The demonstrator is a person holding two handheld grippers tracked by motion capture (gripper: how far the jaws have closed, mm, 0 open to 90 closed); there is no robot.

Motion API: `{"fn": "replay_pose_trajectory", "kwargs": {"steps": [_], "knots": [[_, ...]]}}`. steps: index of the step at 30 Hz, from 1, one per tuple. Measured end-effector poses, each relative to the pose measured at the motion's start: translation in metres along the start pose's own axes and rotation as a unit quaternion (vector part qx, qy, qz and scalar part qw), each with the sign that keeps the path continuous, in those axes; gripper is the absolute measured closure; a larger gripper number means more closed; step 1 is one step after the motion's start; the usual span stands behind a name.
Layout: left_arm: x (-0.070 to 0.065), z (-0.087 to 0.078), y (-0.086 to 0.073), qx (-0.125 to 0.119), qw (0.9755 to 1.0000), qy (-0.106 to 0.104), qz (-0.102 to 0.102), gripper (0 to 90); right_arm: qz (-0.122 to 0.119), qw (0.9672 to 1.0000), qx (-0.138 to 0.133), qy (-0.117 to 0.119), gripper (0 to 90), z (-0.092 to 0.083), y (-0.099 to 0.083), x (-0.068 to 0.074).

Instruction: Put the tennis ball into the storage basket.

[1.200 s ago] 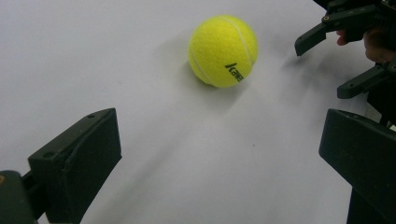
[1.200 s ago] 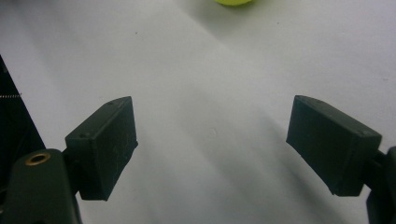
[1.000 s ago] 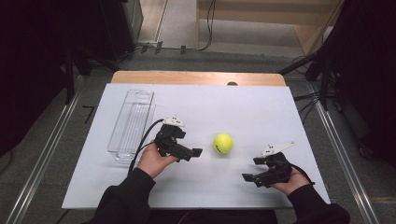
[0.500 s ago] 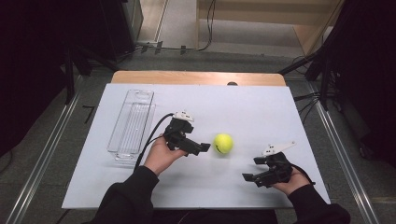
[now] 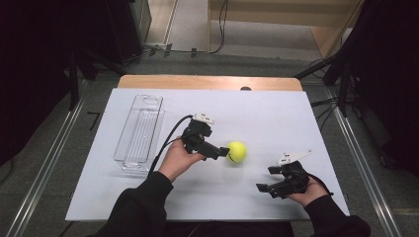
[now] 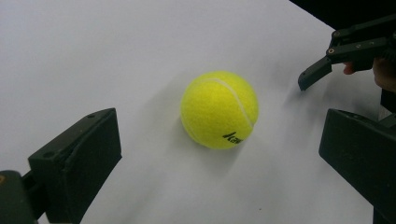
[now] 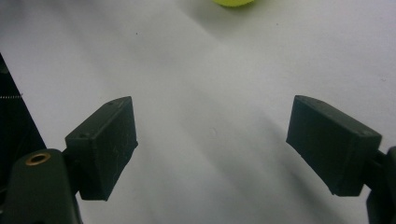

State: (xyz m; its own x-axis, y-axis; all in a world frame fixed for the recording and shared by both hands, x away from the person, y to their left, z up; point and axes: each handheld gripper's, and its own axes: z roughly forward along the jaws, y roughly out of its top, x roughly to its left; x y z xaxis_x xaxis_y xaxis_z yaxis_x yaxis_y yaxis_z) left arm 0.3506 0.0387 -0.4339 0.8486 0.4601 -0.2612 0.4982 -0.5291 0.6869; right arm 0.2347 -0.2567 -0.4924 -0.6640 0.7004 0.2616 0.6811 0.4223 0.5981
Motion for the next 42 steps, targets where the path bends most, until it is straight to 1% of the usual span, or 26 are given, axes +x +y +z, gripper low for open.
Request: {"fn": "replay_pose_trajectory", "kwargs": {"steps": [4,7,8,13,16,18,19,20,22,25,26,28,32,35,42], "knots": [[-0.002,0.005,0.005,0.003,1.0,-0.001,0.008,0.0,0.0,1.0,0.0,0.001,14.0,0.0,0.0,0.0],[-0.003,0.008,0.009,0.003,0.9999,-0.003,0.01,0.0,-0.002,1.0,-0.001,0.001,14.0,0.0,0.0,0.0],[-0.003,0.009,0.01,0.005,0.9999,-0.004,0.014,0.0,-0.002,1.0,-0.001,0.002,13.9,0.0,0.0,0.0],[-0.004,0.012,0.016,0.003,0.9999,-0.005,0.016,0.0,-0.003,1.0,0.0,0.002,14.0,0.0,0.0,0.0],[-0.004,0.014,0.021,0.003,0.9997,-0.008,0.023,0.0,-0.004,1.0,0.0,0.002,14.0,0.0,0.0,0.0],[-0.005,0.015,0.023,0.001,0.9997,-0.008,0.022,0.0,-0.005,1.0,0.0,0.002,13.9,0.0,0.0,0.0],[-0.005,0.016,0.024,0.005,0.9996,-0.008,0.027,0.0,-0.005,1.0,0.0,0.002,14.0,0.0,0.0,0.0],[-0.006,0.018,0.026,0.002,0.9996,-0.012,0.025,0.0,-0.004,1.0,0.0,0.002,14.0,0.0,0.0,0.001],[-0.006,0.02,0.028,0.007,0.9994,-0.009,0.032,0.0,-0.004,1.0,0.001,0.002,14.0,0.001,0.001,0.001],[-0.007,0.022,0.029,0.008,0.9993,-0.01,0.034,0.0,-0.007,1.0,0.001,0.003,14.0,0.001,0.001,0.002],[-0.007,0.023,0.029,0.007,0.9995,-0.01,0.03,0.0,-0.008,1.0,0.001,0.003,14.0,0.001,0.001,0.002],[-0.007,0.024,0.03,0.011,0.9993,-0.005,0.035,0.0,-0.012,0.9999,-0.001,0.003,13.9,0.001,0.001,0.004],[-0.008,0.026,0.031,0.007,0.9995,0.001,0.03,0.0,-0.011,0.9999,-0.003,0.002,13.9,0.001,0.002,0.004],[-0.009,0.026,0.031,0.01,0.9994,0.008,0.032,0.0,-0.01,0.9999,-0.005,-0.001,14.0,0.001,0.002,0.004],[-0.008,0.031,0.034,0.006,0.9994,0.012,0.032,0.0,-0.003,0.9999,-0.01,-0.005,14.0,0.001,0.001,0.005]]}}
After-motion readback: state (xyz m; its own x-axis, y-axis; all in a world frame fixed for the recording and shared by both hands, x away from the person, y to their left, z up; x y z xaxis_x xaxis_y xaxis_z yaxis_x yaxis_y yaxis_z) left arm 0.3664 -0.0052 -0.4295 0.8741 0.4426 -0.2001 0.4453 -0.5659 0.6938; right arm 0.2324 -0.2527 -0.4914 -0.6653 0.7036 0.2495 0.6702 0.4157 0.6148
